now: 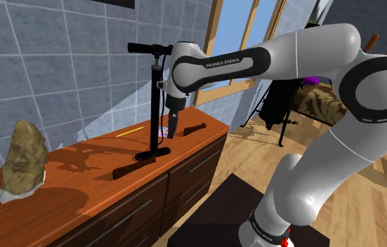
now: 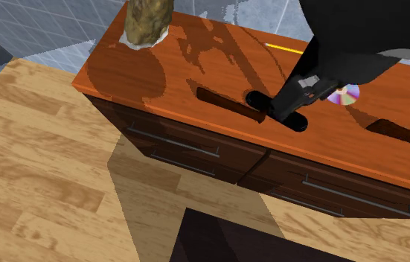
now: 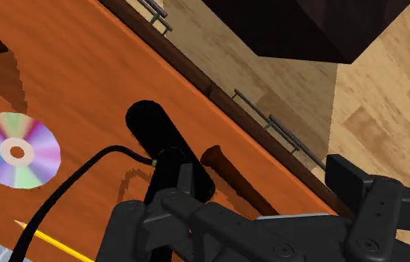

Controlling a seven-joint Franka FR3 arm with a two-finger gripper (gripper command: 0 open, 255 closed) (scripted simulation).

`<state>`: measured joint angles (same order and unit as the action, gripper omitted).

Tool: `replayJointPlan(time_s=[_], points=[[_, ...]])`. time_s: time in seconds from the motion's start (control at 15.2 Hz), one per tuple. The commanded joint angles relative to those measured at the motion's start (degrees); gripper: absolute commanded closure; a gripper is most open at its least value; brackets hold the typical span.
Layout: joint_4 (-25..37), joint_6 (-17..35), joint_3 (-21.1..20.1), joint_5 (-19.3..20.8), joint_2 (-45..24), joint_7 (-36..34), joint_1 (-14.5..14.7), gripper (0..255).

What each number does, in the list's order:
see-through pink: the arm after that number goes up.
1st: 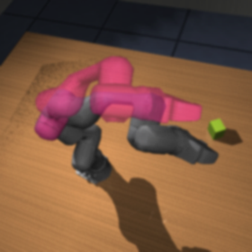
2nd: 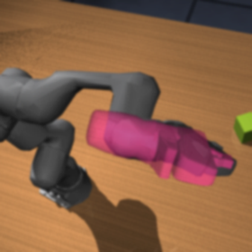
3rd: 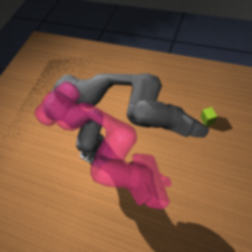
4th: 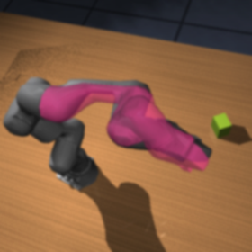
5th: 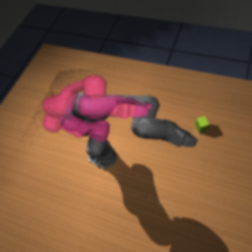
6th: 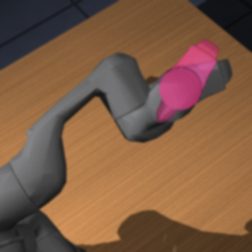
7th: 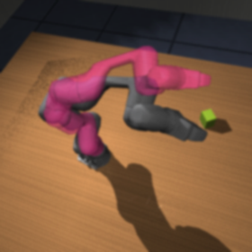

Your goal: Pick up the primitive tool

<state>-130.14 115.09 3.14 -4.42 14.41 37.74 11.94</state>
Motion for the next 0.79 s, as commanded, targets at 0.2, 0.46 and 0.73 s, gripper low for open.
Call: replayJointPlan(time_s=[0.2,0.46,0.73], points=[[3.2,5.6,-0.8,-1.0,-9.3,10.2,2.7,0],[6.2,9.3,-2.3,-1.5,-16.3,17.5,4.5,0],[9.2,12.5,-4.3,-1.5,-22.9,24.2,6.1,0]])
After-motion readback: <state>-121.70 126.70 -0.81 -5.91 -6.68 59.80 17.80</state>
